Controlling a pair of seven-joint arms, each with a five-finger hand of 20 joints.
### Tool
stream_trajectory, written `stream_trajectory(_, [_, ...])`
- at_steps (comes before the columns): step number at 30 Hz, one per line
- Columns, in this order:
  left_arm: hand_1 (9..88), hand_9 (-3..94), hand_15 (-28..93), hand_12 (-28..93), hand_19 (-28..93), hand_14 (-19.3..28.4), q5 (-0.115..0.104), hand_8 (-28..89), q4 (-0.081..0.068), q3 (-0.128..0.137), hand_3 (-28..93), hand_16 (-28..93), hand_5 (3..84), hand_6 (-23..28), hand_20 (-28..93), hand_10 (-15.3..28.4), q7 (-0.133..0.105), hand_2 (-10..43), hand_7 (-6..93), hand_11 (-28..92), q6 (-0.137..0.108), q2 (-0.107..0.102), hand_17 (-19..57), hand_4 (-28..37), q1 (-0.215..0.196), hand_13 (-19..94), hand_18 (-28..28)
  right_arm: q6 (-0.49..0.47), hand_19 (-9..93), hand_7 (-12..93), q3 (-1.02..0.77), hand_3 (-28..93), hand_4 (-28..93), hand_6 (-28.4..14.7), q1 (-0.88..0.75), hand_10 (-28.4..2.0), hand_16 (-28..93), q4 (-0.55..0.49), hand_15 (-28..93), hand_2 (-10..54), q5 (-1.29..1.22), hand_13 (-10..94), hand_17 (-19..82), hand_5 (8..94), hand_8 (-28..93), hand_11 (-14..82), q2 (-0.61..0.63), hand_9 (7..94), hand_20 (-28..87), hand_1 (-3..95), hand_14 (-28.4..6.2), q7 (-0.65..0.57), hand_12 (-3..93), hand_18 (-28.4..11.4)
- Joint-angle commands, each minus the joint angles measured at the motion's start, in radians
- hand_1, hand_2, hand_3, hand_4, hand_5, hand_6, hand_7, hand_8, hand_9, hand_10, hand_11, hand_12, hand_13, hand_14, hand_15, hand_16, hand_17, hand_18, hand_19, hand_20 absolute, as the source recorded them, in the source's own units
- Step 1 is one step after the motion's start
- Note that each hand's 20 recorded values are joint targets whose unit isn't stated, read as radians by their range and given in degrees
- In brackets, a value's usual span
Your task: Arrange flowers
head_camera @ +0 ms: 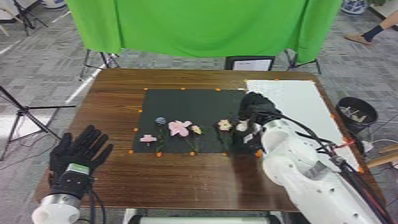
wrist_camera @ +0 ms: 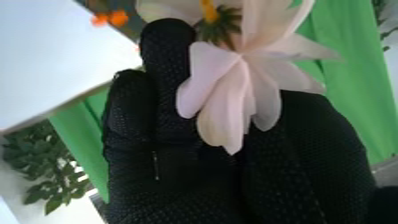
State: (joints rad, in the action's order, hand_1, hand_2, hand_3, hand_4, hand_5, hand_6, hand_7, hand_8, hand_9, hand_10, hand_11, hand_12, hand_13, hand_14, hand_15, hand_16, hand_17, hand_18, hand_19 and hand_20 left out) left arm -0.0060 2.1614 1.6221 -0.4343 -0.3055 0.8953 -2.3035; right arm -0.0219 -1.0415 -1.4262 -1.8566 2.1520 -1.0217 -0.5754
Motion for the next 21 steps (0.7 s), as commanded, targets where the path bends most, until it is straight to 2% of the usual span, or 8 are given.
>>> stream_trajectory(1, [25.0,39.3,46,12,44,16.7,-0.002,-9,0.006,0.011,72,-9,47.4,10.3,12,16.2,-0.003,18.4,17.1,26,0.000,0.007,-7.0,-28.3,-0.020,27,17.2,-0.020,85,42,-0.009,71,-28,-1.0,-0.031,-8.7,41,-0.038,45,-9.5,-0.022,70,44,65.4,-4,15.4,0.009,77.2,26,60.1,-4.3,0.006,44.1,-15.6])
stream_trajectory(4, [25.0,39.3,46,12,44,16.6,-0.011,-9,0.006,0.008,72,-9,47.4,10.3,12,16.2,-0.007,18.4,17.2,26,0.002,0.008,-6.9,-28.3,-0.017,27,17.2,-0.047,84,38,-0.027,73,-28,-2.1,-0.042,-9.6,39,-0.046,44,-9.5,-0.052,69,42,64.1,-5,12.6,0.006,75.9,28,55.7,-5.6,0.020,41.3,-16.4])
stream_trajectory(8, [24.9,39.4,46,12,44,16.6,-0.017,-9,0.005,0.009,72,-9,47.5,10.3,12,16.1,-0.010,18.4,17.3,26,0.005,0.006,-6.9,-28.3,-0.017,27,17.1,-0.057,78,29,-0.032,79,-28,-2.8,-0.054,-12.7,33,-0.050,45,-9.5,-0.027,65,38,61.6,-5,20.4,0.014,68.5,28,49.3,-8.3,0.021,29.0,-17.3])
stream_trajectory(9, [24.9,39.4,46,12,44,16.6,-0.020,-9,0.005,0.008,72,-9,47.5,10.3,12,16.1,-0.017,18.4,17.3,26,0.007,0.005,-6.9,-28.3,-0.018,27,17.1,-0.071,77,28,-0.036,79,-28,-2.6,-0.056,-13.0,32,-0.052,45,-9.5,-0.022,64,37,60.8,-6,21.7,0.015,67.4,27,48.7,-8.6,0.019,26.9,-17.4])
stream_trajectory(10, [24.9,39.4,46,12,44,16.6,-0.025,-9,0.003,0.009,72,-9,47.4,10.4,12,16.1,-0.024,18.3,17.3,26,0.012,0.003,-6.9,-28.3,-0.021,27,17.1,-0.078,76,26,-0.040,80,-28,-2.3,-0.057,-13.7,30,-0.053,45,-9.5,-0.022,63,36,59.5,-13,23.9,0.016,65.2,27,47.9,-9.0,0.017,22.8,-17.6])
stream_trajectory(14, [24.1,39.3,45,12,44,16.7,-0.034,-9,0.005,0.013,73,-9,47.2,10.3,12,16.2,-0.042,16.9,17.1,26,0.021,-0.001,-6.9,-28.3,-0.031,27,17.0,-0.080,73,24,-0.049,81,-28,-2.5,-0.069,-14.3,28,-0.068,45,-9.5,-0.025,61,34,56.1,-15,23.6,0.024,62.5,26,46.5,-9.9,0.002,20.1,-18.2])
stream_trajectory(18, [23.6,39.1,45,12,44,16.7,-0.029,-9,0.004,0.012,73,-9,46.9,10.3,12,16.2,-0.043,16.0,16.9,26,0.024,-0.001,-6.9,-28.3,-0.029,27,16.9,-0.074,73,23,-0.060,82,-28,-2.8,-0.076,-15.0,22,-0.083,46,-9.5,-0.003,60,33,54.5,-15,22.6,0.033,60.6,25,44.3,-11.4,-0.001,19.1,-18.6])
stream_trajectory(21, [23.6,39.1,45,12,44,16.7,-0.026,-9,0.007,0.004,73,-9,46.9,10.3,12,16.3,-0.064,15.9,16.9,26,0.007,-0.003,-6.9,-28.3,-0.023,27,17.0,-0.055,71,21,-0.059,82,-27,-3.7,-0.075,-16.3,20,-0.087,47,-9.3,0.013,58,32,51.6,-15,19.2,0.048,56.2,24,41.7,-12.2,-0.008,17.8,-18.6])
